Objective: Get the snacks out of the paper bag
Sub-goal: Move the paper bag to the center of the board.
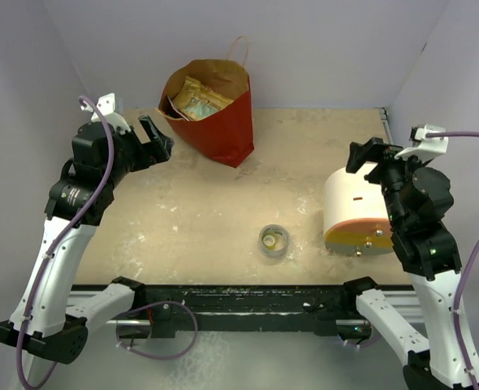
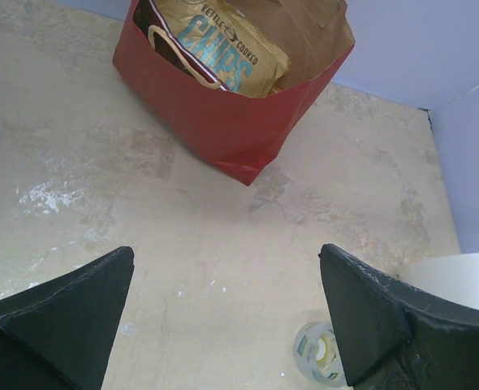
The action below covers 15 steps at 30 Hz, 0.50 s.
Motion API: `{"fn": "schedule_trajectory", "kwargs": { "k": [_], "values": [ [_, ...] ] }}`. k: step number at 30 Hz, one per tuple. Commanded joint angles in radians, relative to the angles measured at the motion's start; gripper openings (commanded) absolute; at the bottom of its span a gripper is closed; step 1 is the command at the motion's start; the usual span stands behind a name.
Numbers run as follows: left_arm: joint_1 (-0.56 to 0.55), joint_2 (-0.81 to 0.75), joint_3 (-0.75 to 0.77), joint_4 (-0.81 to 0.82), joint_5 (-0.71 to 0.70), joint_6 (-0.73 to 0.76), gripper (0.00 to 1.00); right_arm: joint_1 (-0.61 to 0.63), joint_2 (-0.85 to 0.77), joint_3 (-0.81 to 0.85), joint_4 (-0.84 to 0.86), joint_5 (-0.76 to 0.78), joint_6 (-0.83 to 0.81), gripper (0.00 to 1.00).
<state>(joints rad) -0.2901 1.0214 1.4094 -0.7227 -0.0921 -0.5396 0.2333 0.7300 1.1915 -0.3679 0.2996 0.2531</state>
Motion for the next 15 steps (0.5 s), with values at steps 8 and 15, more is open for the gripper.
{"fn": "schedule_trajectory", "kwargs": {
  "k": [8, 15],
  "values": [
    [0.058, 0.039, 0.011, 0.067, 0.103, -0.039, 0.99, 0.026, 0.045, 0.069, -0.038, -0.15, 0.072, 1.0],
    [0.132, 0.111, 0.02, 0.167, 0.257, -0.112, 0.99, 0.026, 0.126, 0.146, -0.135, -0.341, -0.03, 0.99]
  ]
}}
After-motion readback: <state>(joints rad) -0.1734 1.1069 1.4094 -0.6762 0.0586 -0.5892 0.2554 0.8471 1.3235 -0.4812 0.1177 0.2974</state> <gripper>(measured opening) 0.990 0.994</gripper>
